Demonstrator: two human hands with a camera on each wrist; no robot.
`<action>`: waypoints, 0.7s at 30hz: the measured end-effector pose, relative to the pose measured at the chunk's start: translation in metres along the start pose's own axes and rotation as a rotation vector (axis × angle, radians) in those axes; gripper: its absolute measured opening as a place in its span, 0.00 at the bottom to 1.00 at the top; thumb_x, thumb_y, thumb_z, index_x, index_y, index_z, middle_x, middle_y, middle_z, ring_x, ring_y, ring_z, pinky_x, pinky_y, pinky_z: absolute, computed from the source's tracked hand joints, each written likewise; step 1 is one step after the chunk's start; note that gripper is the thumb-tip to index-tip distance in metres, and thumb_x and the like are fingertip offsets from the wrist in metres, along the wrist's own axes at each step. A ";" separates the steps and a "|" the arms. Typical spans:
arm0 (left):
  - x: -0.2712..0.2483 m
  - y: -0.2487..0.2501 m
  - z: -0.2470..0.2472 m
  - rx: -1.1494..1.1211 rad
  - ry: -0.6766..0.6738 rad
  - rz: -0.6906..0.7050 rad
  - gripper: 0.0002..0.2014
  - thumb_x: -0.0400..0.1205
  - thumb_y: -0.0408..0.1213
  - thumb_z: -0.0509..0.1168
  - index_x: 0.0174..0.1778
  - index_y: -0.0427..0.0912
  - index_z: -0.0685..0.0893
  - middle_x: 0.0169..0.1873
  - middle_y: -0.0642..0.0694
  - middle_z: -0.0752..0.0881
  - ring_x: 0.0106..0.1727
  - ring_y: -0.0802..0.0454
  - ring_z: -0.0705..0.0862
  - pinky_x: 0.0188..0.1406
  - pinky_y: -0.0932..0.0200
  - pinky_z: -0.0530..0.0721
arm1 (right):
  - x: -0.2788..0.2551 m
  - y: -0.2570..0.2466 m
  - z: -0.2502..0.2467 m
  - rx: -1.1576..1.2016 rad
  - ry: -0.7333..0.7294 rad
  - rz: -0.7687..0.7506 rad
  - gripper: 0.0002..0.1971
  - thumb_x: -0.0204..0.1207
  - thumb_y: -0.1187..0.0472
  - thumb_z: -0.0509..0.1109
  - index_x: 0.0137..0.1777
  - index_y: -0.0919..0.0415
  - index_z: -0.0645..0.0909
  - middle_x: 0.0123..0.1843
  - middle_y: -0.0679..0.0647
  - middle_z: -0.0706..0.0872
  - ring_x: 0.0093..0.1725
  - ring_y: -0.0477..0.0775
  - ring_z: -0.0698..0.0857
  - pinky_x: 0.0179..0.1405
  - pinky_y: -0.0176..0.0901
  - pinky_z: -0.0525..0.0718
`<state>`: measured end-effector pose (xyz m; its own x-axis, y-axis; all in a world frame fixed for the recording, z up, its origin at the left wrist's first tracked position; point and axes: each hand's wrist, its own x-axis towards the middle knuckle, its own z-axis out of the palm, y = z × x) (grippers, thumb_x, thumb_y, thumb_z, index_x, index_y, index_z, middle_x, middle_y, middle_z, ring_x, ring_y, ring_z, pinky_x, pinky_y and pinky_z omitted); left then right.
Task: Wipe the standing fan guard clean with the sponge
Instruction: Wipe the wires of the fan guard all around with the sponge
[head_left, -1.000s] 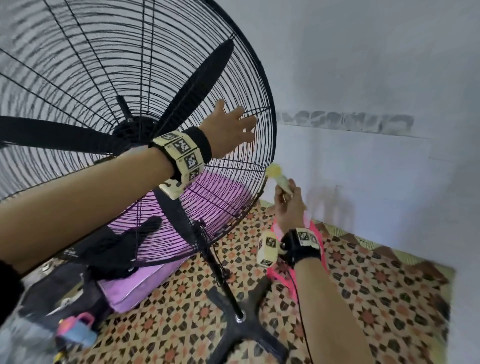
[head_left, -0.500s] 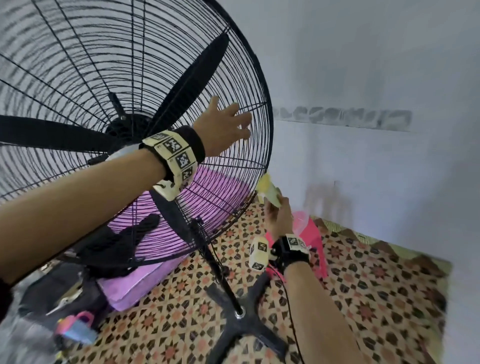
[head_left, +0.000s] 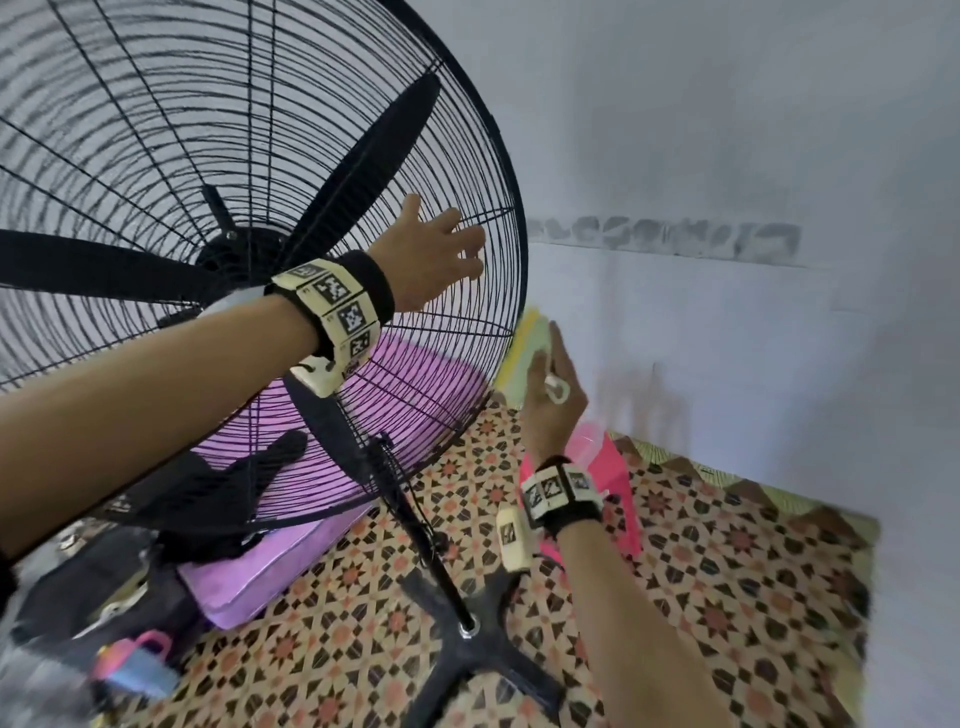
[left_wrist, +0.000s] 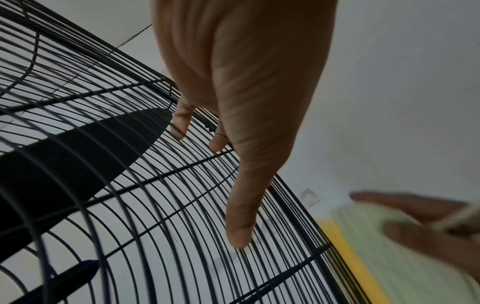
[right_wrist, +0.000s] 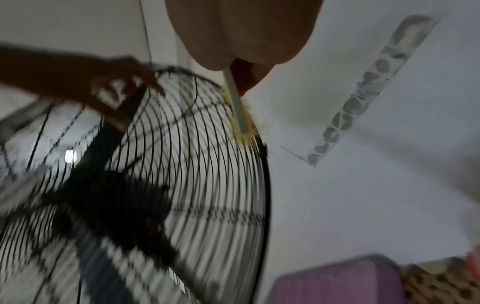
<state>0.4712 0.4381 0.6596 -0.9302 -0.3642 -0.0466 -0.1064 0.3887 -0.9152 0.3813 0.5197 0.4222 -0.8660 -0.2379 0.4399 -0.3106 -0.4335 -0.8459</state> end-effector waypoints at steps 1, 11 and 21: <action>0.000 -0.001 0.000 -0.001 0.000 -0.004 0.38 0.80 0.48 0.77 0.84 0.59 0.66 0.83 0.50 0.63 0.79 0.43 0.67 0.74 0.27 0.74 | -0.012 0.013 -0.003 -0.071 -0.025 -0.026 0.20 0.89 0.53 0.65 0.80 0.43 0.75 0.55 0.28 0.86 0.38 0.39 0.86 0.42 0.51 0.92; -0.003 0.002 -0.005 0.015 -0.009 0.011 0.39 0.79 0.49 0.77 0.85 0.59 0.65 0.83 0.49 0.62 0.79 0.43 0.68 0.74 0.27 0.75 | 0.017 0.009 -0.001 -0.152 -0.031 -0.094 0.20 0.89 0.59 0.65 0.80 0.53 0.77 0.60 0.41 0.87 0.51 0.33 0.87 0.54 0.35 0.87; -0.005 0.001 -0.009 0.016 -0.032 -0.005 0.39 0.82 0.47 0.75 0.87 0.58 0.63 0.87 0.48 0.59 0.82 0.42 0.66 0.77 0.26 0.73 | -0.009 0.027 -0.002 -0.161 -0.085 -0.081 0.20 0.91 0.53 0.63 0.81 0.45 0.74 0.69 0.51 0.88 0.57 0.46 0.89 0.60 0.50 0.90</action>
<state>0.4729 0.4476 0.6626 -0.9178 -0.3933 -0.0547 -0.1051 0.3735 -0.9217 0.3798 0.5113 0.3950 -0.8013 -0.2834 0.5268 -0.4429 -0.3110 -0.8409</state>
